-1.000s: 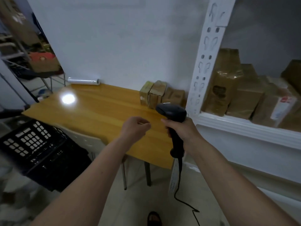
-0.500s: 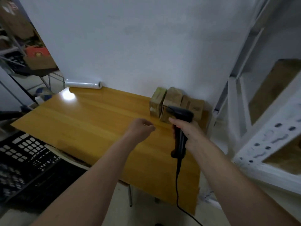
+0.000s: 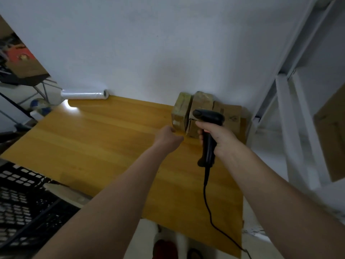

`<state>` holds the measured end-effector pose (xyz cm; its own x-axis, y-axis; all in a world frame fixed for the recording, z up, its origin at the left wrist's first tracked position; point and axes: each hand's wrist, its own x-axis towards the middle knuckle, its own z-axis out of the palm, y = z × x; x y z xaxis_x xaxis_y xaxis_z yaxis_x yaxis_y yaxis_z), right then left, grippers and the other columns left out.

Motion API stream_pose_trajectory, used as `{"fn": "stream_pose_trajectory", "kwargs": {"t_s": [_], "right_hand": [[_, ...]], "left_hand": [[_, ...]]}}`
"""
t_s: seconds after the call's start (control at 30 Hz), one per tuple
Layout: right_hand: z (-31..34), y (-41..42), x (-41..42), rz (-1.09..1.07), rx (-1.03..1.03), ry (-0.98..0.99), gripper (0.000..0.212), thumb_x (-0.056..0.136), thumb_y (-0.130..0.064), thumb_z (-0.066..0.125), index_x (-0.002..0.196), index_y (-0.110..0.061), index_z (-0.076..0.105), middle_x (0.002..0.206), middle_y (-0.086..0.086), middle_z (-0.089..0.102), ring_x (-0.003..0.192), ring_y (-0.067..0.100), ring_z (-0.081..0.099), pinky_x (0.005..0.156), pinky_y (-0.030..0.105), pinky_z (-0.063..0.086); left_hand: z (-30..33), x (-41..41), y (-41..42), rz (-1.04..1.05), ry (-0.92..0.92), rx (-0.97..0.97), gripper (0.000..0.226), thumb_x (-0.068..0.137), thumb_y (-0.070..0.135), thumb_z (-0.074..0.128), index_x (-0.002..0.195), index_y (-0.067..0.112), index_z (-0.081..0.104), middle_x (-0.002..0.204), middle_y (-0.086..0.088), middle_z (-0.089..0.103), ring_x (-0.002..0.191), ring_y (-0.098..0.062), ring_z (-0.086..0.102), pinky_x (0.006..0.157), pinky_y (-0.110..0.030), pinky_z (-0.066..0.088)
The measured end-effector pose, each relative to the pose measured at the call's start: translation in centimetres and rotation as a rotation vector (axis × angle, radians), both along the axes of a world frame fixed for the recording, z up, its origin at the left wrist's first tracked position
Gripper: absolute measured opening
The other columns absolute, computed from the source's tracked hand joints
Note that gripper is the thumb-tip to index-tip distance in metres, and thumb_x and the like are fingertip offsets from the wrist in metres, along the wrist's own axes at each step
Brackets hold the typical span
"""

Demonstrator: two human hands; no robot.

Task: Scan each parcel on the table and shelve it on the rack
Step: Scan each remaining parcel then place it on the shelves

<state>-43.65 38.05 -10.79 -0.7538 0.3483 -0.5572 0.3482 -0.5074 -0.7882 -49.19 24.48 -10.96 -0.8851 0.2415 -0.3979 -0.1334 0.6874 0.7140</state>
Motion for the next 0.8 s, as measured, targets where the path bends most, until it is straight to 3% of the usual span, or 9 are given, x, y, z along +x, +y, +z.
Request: {"fn": "stream_pose_trajectory", "kwargs": {"t_s": [0.1,0.3,0.4,0.67,0.8], "right_hand": [[-0.4,0.6,-1.4,-0.034,0.016,-0.005,0.011,0.080,-0.015,0.078,0.083,-0.011,0.068,0.054,-0.001,0.064,0.049,0.011,0.058,0.047,0.023,0.050],[-1.7,1.6,-4.4,-0.120,0.000,-0.051,0.014,0.078,-0.014,0.079,0.087,-0.009,0.069,0.062,0.002,0.063,0.050,0.012,0.058,0.049,0.024,0.049],[-2.6,1.9,-5.8,-0.164,0.016,-0.092,0.015,0.078,-0.015,0.079,0.088,-0.009,0.069,0.058,0.001,0.063,0.048,0.011,0.058,0.050,0.024,0.048],[-5.4,1.3,-7.9,-0.269,-0.014,-0.142,0.015,0.077,-0.014,0.080,0.087,-0.008,0.070,0.056,0.000,0.064,0.050,0.012,0.058,0.053,0.027,0.048],[-6.4,0.7,-8.4,-0.308,-0.032,-0.129,0.014,0.076,-0.012,0.079,0.085,-0.008,0.069,0.056,0.001,0.063,0.050,0.013,0.057,0.053,0.027,0.047]], "left_hand": [[-1.7,-2.9,1.3,-0.025,0.031,-0.069,0.046,0.091,0.023,0.063,0.132,0.010,0.047,0.116,-0.009,0.054,0.102,-0.026,0.057,0.087,-0.039,0.053],[-5.7,-9.7,4.0,-0.055,0.101,-0.298,0.062,0.089,0.031,0.063,0.141,0.013,0.036,0.142,-0.014,0.032,0.128,-0.033,0.037,0.101,-0.040,0.039],[-7.4,-12.8,5.3,-0.014,0.097,-0.303,0.058,0.088,0.024,0.065,0.138,0.014,0.038,0.141,-0.012,0.030,0.128,-0.031,0.033,0.088,-0.036,0.036],[-11.4,-18.2,8.3,-0.065,0.183,-0.306,0.081,0.083,0.036,0.073,0.147,0.023,0.026,0.147,-0.012,0.023,0.131,-0.033,0.029,0.099,-0.040,0.039],[-13.2,-19.8,9.6,-0.062,0.152,-0.322,0.089,0.079,0.041,0.075,0.146,0.016,0.023,0.143,-0.013,0.032,0.129,-0.033,0.035,0.101,-0.041,0.038]]}}
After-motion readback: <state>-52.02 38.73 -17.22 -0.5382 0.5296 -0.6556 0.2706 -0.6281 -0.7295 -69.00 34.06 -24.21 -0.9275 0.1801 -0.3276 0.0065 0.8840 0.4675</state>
